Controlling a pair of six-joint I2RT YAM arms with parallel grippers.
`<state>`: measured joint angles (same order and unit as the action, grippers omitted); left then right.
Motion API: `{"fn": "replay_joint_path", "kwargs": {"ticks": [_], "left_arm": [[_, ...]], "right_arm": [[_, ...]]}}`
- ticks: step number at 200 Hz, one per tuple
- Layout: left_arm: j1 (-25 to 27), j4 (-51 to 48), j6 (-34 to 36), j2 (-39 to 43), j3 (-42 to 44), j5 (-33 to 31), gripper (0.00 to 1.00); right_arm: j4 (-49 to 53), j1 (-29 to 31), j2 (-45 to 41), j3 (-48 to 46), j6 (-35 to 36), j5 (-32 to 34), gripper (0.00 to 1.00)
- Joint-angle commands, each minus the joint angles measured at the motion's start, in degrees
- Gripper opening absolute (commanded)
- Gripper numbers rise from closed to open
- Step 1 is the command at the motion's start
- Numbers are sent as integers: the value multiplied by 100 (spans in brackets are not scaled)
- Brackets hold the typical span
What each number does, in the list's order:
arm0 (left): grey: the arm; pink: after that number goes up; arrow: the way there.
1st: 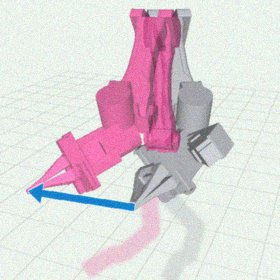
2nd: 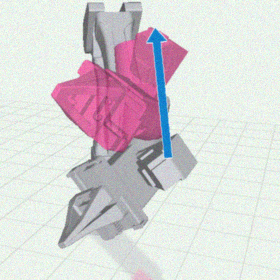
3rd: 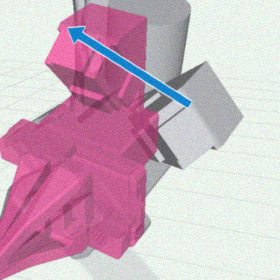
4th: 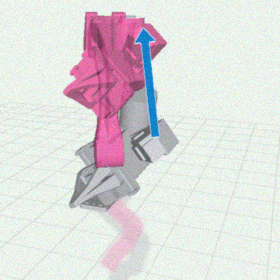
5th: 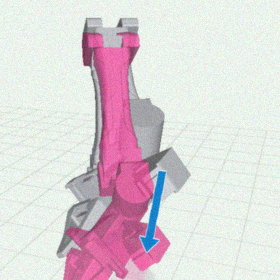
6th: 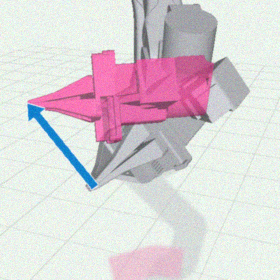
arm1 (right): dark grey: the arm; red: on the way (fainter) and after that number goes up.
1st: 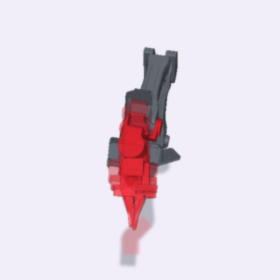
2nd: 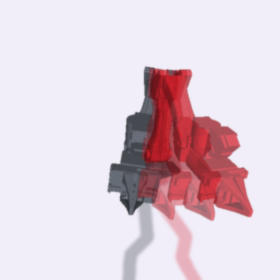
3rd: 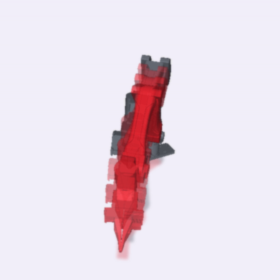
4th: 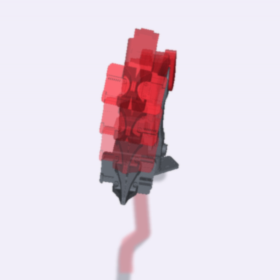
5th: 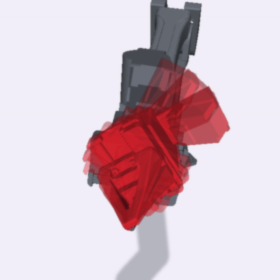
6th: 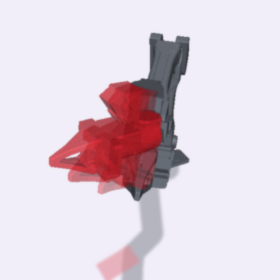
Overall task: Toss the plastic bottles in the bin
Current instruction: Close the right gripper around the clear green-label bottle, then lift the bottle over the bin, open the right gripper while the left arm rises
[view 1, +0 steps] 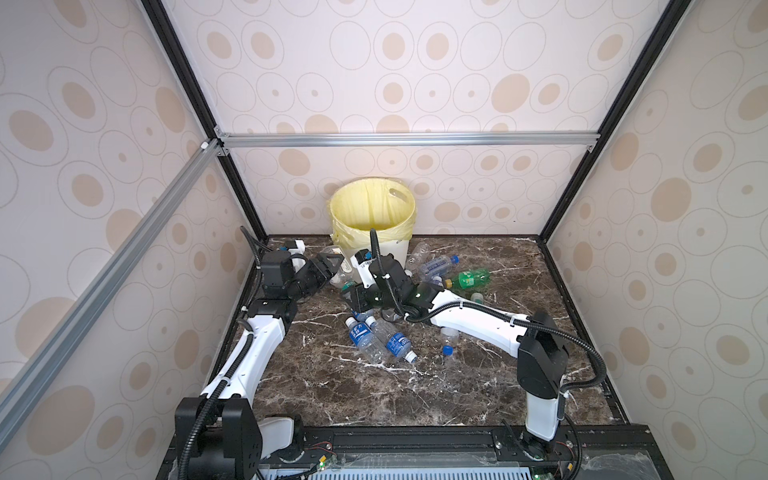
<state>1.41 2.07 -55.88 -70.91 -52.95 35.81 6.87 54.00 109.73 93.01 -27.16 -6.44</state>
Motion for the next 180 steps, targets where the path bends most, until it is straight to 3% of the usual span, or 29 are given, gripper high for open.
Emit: {"fn": "replay_joint_path", "kwargs": {"ticks": [1,45,180], "left_arm": [[30,-212,100,138,-155,-67,78],[25,-618,247,239,-559,-207,99],[-5,-931,753,744,-1322,-472,99]], "right_arm": [[57,46,-68,88,27,102,30],[557,42,-167,378,384,496,26],[2058,-218,-83,2109,1489,1440,23]]}}
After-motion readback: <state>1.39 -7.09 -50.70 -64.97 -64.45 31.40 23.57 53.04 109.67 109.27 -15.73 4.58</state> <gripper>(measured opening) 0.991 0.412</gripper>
